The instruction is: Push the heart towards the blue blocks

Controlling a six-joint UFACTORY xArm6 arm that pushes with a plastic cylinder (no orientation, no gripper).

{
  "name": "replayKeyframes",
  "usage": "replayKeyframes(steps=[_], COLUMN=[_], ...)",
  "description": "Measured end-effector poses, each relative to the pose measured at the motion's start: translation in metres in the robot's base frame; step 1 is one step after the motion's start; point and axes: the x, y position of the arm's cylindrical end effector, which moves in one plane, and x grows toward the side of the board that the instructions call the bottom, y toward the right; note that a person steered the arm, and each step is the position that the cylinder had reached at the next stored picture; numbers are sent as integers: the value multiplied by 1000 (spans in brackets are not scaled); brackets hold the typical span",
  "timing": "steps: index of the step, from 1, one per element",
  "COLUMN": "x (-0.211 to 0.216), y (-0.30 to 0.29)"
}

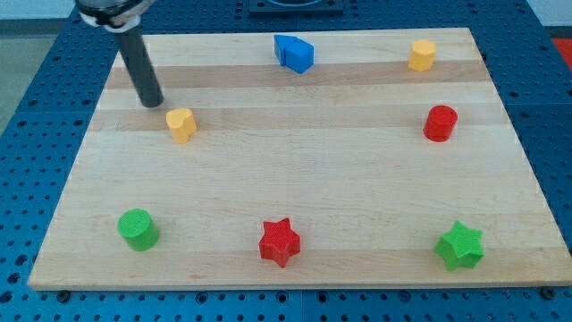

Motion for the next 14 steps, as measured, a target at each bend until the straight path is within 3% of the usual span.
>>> replayKeyframes(steps=[1,2,5,8,9,11,12,14], x=[9,94,139,-21,-28,44,88,83], y=[-22,6,42,60,63,4,35,43])
